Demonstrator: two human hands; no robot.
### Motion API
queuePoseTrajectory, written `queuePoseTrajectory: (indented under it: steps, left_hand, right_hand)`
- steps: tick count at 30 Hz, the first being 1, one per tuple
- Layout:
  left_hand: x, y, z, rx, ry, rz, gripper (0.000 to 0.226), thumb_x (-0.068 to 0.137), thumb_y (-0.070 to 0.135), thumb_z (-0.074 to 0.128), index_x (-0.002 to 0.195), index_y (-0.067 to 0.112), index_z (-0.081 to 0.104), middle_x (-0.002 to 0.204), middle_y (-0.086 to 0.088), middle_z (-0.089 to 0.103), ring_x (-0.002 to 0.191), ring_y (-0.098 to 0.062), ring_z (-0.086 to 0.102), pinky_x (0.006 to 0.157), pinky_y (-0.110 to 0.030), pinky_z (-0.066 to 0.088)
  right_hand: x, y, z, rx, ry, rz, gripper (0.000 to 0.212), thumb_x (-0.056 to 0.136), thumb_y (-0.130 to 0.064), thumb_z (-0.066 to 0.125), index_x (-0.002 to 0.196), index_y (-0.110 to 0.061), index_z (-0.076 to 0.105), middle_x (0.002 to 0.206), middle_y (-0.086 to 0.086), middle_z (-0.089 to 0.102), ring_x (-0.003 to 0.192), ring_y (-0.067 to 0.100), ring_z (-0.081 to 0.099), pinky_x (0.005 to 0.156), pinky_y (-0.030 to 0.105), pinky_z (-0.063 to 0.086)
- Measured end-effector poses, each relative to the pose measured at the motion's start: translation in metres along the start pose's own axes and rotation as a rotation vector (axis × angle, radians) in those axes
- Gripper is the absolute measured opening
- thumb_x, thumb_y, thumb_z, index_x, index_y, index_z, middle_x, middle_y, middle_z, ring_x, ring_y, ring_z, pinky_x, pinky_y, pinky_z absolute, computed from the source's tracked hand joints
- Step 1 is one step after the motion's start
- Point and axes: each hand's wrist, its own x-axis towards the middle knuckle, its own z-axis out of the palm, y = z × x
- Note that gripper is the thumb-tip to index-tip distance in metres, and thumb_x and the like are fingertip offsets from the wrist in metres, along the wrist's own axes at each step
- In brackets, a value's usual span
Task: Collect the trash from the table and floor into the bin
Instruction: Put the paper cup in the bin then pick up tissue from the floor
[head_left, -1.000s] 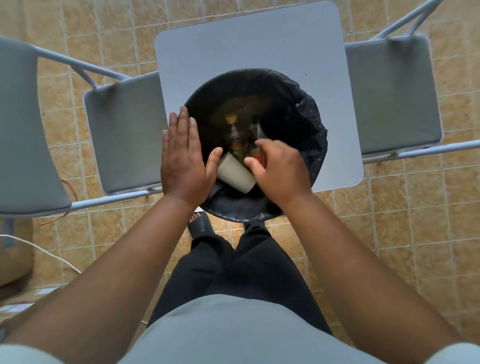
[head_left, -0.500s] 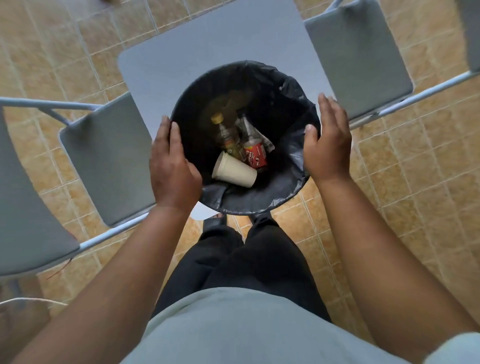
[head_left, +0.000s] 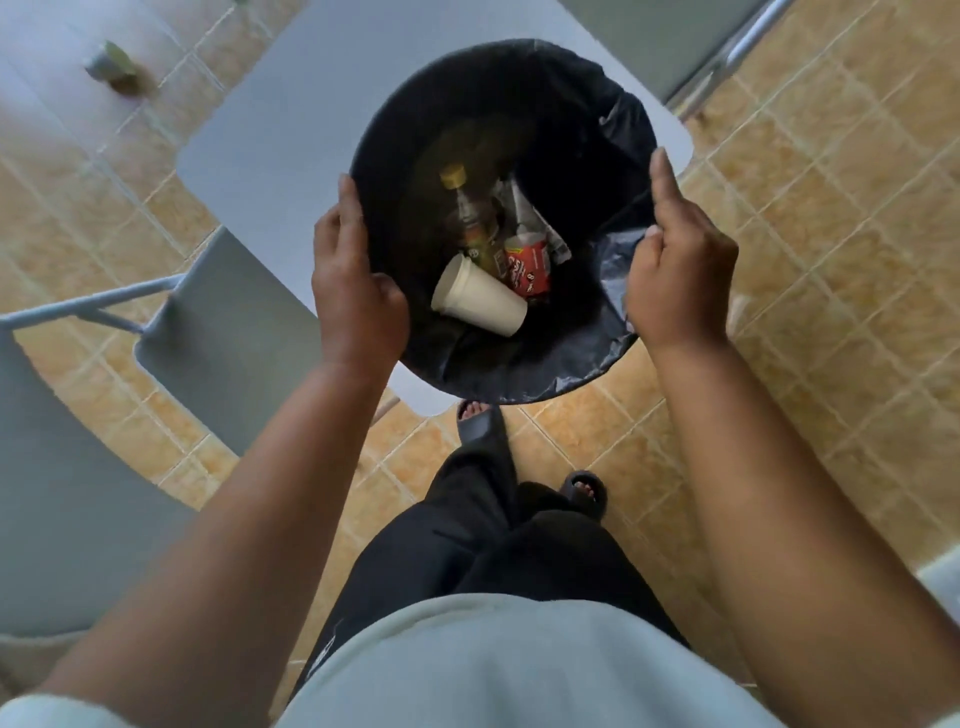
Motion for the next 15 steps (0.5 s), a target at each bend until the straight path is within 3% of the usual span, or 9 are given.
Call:
queuePoseTrajectory:
  steps: [2,6,10,15]
  left_hand:
    - [-0.013,0.014,0.002,0.032,-0.034,0.055,0.083,0.076,-0.016,0.042,0.155,0.005,0.024,0.141,-0.020,0.045,0.130,-0.032,0.043,0.099,-0.011,0.028]
    - [-0.055,0.045,0.022,0.076,-0.101,0.192,0.086,0.071,-0.020,0.041,0.153,0.003,0.028,0.140,-0.021,0.048,0.129,-0.033,0.044,0.095,-0.001,0.022]
    - [-0.114,0.075,0.060,0.073,-0.210,0.321,0.087,0.069,-0.016,0.038,0.153,0.003,0.028,0.142,-0.021,0.046,0.130,-0.034,0.043,0.100,-0.014,0.031]
    - [-0.180,0.076,0.155,0.088,-0.357,0.436,0.084,0.070,-0.014,0.039,0.152,-0.002,0.028,0.138,-0.028,0.047,0.124,-0.041,0.047,0.099,-0.030,0.039]
  right_hand:
    - [-0.026,0.013,-0.016,0.001,0.061,0.046,0.063,0.081,0.010,0.043,0.143,-0.002,0.047,0.097,0.021,0.069,0.083,0.034,0.063,0.075,0.031,0.045]
    - [-0.086,0.055,-0.054,0.020,0.157,0.172,0.061,0.080,0.010,0.044,0.140,0.000,0.050,0.100,0.021,0.071,0.085,0.030,0.062,0.077,0.020,0.041]
    - [-0.156,0.118,-0.089,0.031,0.213,0.289,0.056,0.084,0.012,0.045,0.138,0.003,0.051,0.113,0.020,0.070,0.091,0.020,0.059,0.083,-0.001,0.031]
    - [-0.242,0.211,-0.092,-0.002,0.222,0.437,0.054,0.086,0.009,0.048,0.139,0.000,0.051,0.109,0.019,0.071,0.084,0.027,0.066,0.075,0.018,0.041]
